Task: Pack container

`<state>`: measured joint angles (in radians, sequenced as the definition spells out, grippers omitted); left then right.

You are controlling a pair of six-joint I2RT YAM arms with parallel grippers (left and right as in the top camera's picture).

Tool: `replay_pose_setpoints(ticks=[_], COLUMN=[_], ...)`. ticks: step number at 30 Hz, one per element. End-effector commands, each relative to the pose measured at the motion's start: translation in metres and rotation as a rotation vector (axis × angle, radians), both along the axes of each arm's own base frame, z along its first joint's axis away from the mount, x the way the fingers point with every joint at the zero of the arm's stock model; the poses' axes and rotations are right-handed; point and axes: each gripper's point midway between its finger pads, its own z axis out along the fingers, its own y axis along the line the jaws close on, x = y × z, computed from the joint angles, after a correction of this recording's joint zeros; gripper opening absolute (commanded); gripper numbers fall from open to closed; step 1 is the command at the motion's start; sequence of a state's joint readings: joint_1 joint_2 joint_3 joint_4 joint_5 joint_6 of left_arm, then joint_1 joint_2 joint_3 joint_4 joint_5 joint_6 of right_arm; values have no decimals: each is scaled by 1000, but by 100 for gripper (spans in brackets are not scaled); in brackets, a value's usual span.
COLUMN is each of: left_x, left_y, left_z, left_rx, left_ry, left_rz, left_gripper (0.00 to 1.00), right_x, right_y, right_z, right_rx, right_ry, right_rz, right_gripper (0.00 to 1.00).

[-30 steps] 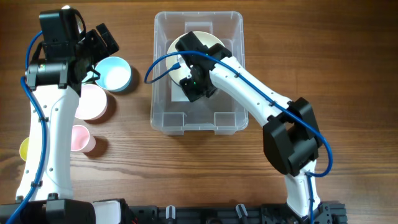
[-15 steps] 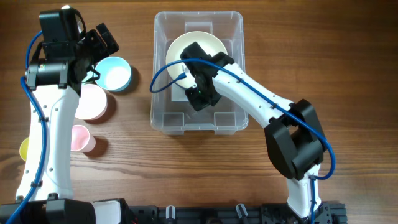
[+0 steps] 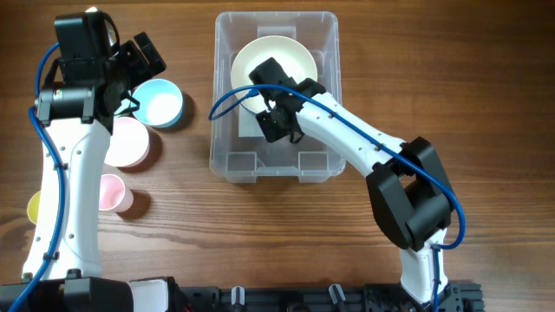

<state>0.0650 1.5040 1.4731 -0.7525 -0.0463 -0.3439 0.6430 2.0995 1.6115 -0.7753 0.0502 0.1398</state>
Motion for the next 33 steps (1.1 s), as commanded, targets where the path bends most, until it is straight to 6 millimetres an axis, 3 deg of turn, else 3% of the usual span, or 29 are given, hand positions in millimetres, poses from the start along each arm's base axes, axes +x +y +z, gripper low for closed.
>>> replay_pose_setpoints(ticks=[1, 3, 5, 6, 7, 10, 11, 12, 15, 18, 26, 33], left_x=[0, -2, -2, -2, -2, 0, 0, 1, 5, 11, 26, 27], left_y=[-1, -1, -1, -2, -6, -19, -19, -19, -18, -19, -43, -42], left_z=[1, -1, -1, -1, -1, -4, -8, -14, -39, -76, -183, -235], left_rx=[-14, -15, -16, -22, -37, -92, -92, -102, -139, -169, -161, -93], left_ry=[2, 10, 11, 11, 10, 16, 27, 46, 114, 208, 425, 513], left_rz=[1, 1, 1, -5, -19, -73, -72, -62, -20, 12, -14, 4], left_gripper=[100, 100, 100, 100, 100, 100, 100, 100, 100, 100, 100, 99], right_x=[0, 2, 7, 9, 10, 12, 12, 10, 4, -2, -4, -7], right_y=[-3, -6, -18, -30, -46, -115, -134, -168, -226, -255, -261, -261], right_z=[35, 77, 131, 158, 180, 235, 244, 254, 252, 232, 189, 185], right_rx=[22, 71, 143, 176, 203, 256, 262, 269, 265, 238, 184, 169], right_ry=[-33, -98, -198, -248, -287, -380, -394, -404, -362, -280, -141, -119], right_rz=[-24, -32, -63, -93, -136, -305, -347, -427, -557, -618, -639, -626], right_gripper=[4, 5, 10, 26, 52, 63, 71, 73, 73, 71, 70, 68])
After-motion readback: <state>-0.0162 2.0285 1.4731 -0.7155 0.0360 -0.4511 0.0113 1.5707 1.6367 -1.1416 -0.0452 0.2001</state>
